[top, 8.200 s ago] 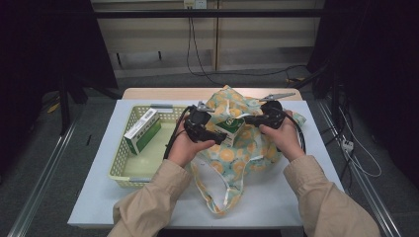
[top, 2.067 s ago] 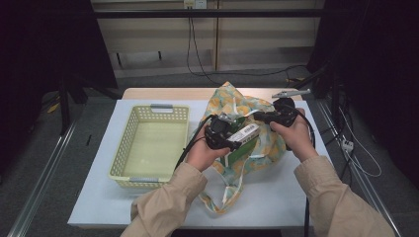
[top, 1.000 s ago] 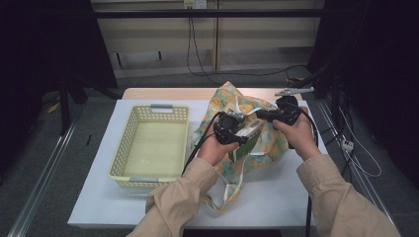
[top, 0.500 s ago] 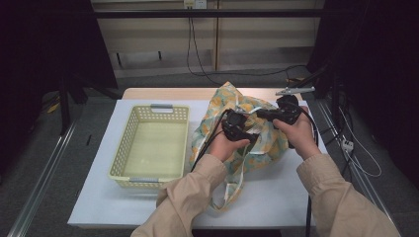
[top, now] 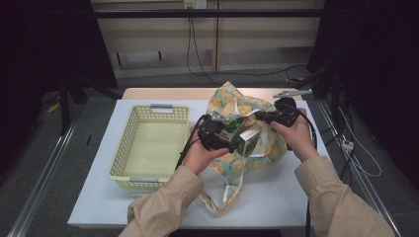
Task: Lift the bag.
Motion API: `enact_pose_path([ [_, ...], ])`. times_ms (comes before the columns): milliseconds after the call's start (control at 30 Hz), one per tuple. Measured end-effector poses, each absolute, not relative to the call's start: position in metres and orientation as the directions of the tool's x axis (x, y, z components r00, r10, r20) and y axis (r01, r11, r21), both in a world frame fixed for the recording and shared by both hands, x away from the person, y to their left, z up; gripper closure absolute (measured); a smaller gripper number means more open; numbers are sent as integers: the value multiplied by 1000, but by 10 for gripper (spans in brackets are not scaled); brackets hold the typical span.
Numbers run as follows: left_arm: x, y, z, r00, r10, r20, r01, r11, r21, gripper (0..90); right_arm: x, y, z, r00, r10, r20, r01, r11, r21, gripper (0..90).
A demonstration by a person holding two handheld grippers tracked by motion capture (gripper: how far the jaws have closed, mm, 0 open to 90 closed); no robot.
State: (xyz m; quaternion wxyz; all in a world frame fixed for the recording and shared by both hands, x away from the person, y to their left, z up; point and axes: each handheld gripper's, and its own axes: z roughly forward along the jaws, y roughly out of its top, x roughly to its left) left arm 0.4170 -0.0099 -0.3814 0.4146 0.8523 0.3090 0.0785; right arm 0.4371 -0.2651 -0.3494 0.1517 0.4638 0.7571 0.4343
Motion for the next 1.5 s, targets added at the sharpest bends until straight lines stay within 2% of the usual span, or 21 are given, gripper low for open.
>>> enact_pose_path([
  [133, 402, -1, -391, 777, 622, -98, 471, -472, 745, 160, 436, -264, -352, -523, 834, 174, 574, 194, 795, 900],
  [233, 394, 3, -399, 785, 608, -120, 481, -475, 737, 162, 436, -263, -354, -524, 834, 175, 576, 196, 793, 900],
  [533, 382, 7, -412, 746, 662, -75, 510, -496, 702, 169, 435, -268, -353, -517, 839, 170, 579, 196, 792, 900],
  [700, 381, 4, -423, 723, 686, -77, 545, -499, 674, 174, 434, -277, -350, -501, 849, 168, 579, 185, 794, 900],
  [900, 381, 2, -434, 686, 728, 2, 546, -516, 660, 173, 433, -288, -349, -490, 856, 166, 583, 181, 792, 900],
  [1033, 385, 0, -439, 660, 752, -1, 568, -498, 655, 175, 432, -288, -350, -495, 853, 163, 581, 185, 793, 900],
  [1233, 384, -4, -453, 628, 778, -1, 593, -478, 648, 250, 431, -288, -350, -497, 852, 168, 579, 181, 795, 900],
  [1300, 384, -2, -452, 637, 770, -25, 595, -471, 651, 266, 430, -288, -350, -497, 852, 166, 578, 182, 795, 900],
  [1367, 384, -3, -451, 639, 768, -27, 593, -471, 653, 323, 431, -288, -351, -497, 852, 166, 578, 182, 796, 900],
  [1433, 384, -3, -451, 637, 769, -42, 596, -458, 660, 455, 431, -288, -352, -493, 853, 171, 580, 176, 796, 900],
  [1500, 384, -2, -451, 635, 771, -43, 596, -454, 662, 497, 432, -286, -353, -495, 852, 172, 579, 177, 796, 900],
])
